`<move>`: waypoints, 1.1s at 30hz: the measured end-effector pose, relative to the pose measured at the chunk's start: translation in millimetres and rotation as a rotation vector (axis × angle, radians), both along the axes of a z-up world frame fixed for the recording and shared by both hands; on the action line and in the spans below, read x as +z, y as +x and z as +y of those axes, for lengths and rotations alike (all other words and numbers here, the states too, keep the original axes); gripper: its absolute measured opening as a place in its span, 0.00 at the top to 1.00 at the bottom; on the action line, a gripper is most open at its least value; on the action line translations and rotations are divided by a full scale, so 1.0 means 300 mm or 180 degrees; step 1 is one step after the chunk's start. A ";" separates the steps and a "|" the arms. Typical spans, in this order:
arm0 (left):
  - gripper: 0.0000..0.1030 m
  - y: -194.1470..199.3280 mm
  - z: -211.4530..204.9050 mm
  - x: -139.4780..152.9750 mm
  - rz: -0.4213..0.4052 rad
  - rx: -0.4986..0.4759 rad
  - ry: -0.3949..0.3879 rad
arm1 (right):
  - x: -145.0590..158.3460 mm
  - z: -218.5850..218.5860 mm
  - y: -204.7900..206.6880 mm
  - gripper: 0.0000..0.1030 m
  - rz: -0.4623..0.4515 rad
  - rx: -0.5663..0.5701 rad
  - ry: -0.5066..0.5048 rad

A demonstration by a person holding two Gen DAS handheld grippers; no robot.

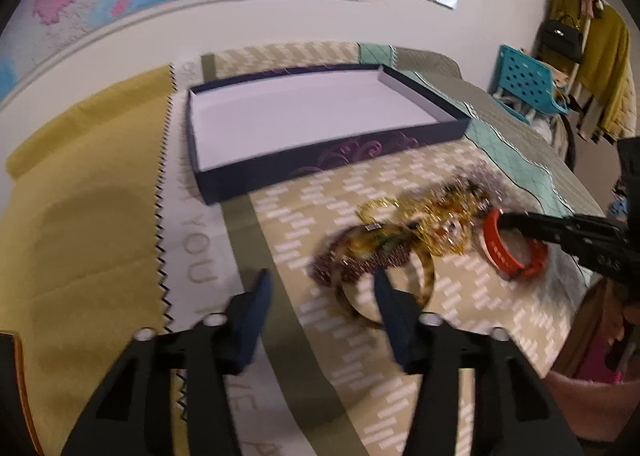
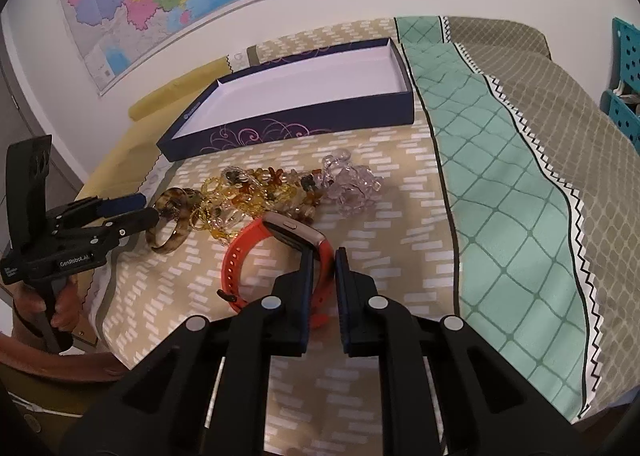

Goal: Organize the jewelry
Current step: 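Grasp the tortoiseshell bangle with the left gripper while the right gripper grasps the red watch band, then carry bangle and watch band into the navy box while both grippers open to release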

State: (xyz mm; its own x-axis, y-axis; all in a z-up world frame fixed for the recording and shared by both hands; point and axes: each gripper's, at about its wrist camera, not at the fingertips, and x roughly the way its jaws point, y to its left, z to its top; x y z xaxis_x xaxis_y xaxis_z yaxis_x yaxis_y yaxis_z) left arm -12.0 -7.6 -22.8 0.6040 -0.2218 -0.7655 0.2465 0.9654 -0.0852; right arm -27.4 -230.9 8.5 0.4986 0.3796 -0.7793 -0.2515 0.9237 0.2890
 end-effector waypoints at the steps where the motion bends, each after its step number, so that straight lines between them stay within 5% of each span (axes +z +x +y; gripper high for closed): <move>1: 0.68 -0.002 -0.001 -0.005 0.0036 -0.0031 -0.0039 | -0.002 -0.003 -0.001 0.83 0.0018 -0.0004 0.0002; 8: 0.69 0.001 -0.025 -0.018 0.0120 -0.0138 -0.0019 | -0.007 -0.001 -0.020 0.79 0.0062 0.0052 -0.0034; 15: 0.96 0.010 -0.025 -0.014 0.0136 -0.0092 0.0017 | -0.001 0.002 -0.012 0.93 0.0020 0.0093 -0.0035; 33: 0.95 0.070 0.086 0.137 -0.0070 0.0015 -0.0401 | 0.165 0.002 0.125 0.93 -0.0396 0.0264 0.0023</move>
State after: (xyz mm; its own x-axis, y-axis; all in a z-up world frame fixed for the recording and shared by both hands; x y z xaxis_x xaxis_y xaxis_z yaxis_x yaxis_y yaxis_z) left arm 8.9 18.2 18.2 0.6217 -0.3125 -0.7182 0.2452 0.9485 -0.2005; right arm 10.1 -230.2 58.0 0.5579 0.4290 -0.7105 -0.3613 0.8962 0.2574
